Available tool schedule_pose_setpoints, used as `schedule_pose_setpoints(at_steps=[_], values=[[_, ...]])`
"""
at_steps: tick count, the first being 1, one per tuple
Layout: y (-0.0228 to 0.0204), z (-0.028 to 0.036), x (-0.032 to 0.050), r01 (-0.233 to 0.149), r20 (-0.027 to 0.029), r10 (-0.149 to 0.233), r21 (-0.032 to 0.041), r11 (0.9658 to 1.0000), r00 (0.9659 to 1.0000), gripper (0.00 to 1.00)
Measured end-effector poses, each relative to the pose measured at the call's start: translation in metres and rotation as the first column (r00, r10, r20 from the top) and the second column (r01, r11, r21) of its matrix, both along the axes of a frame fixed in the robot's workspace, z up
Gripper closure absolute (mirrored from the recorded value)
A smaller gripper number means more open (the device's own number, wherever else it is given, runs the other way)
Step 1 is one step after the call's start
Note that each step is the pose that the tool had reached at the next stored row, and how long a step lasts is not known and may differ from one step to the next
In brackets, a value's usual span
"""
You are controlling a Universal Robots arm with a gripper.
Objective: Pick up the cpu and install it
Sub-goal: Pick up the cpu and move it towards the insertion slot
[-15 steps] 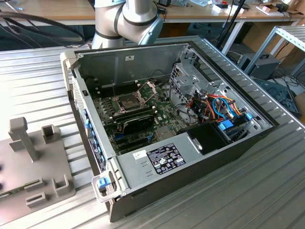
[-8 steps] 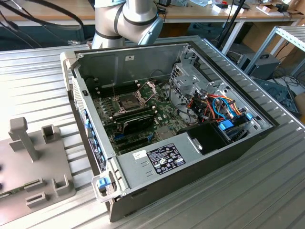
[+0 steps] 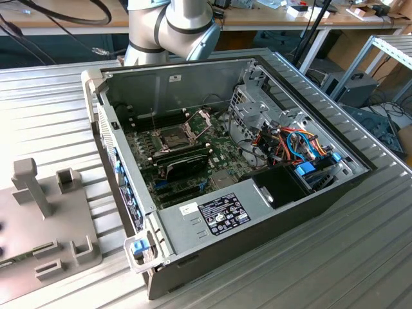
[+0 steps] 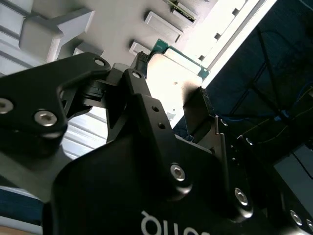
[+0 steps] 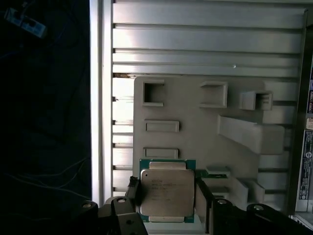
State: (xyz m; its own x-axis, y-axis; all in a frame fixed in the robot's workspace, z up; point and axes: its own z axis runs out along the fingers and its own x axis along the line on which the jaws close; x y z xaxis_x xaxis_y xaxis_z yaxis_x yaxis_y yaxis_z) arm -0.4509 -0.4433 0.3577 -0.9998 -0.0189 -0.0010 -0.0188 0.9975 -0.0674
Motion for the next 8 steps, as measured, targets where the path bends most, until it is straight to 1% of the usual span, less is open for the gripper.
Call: schedule_pose_setpoints(at_steps=[4, 5, 8], values=[[0.0000, 0.0096, 0.0000, 0.000, 0.0005, 0.000, -0.0013, 1.0000, 1.0000, 0.45], [0.0000, 0.0132, 0.0000, 0.000, 0.0007, 0.000, -0.0014, 1.0000, 1.0000, 0.45], [0.0000, 0.0190, 0.0000, 0.000, 0.0009, 0.000, -0.0021, 1.0000, 1.0000, 0.45]])
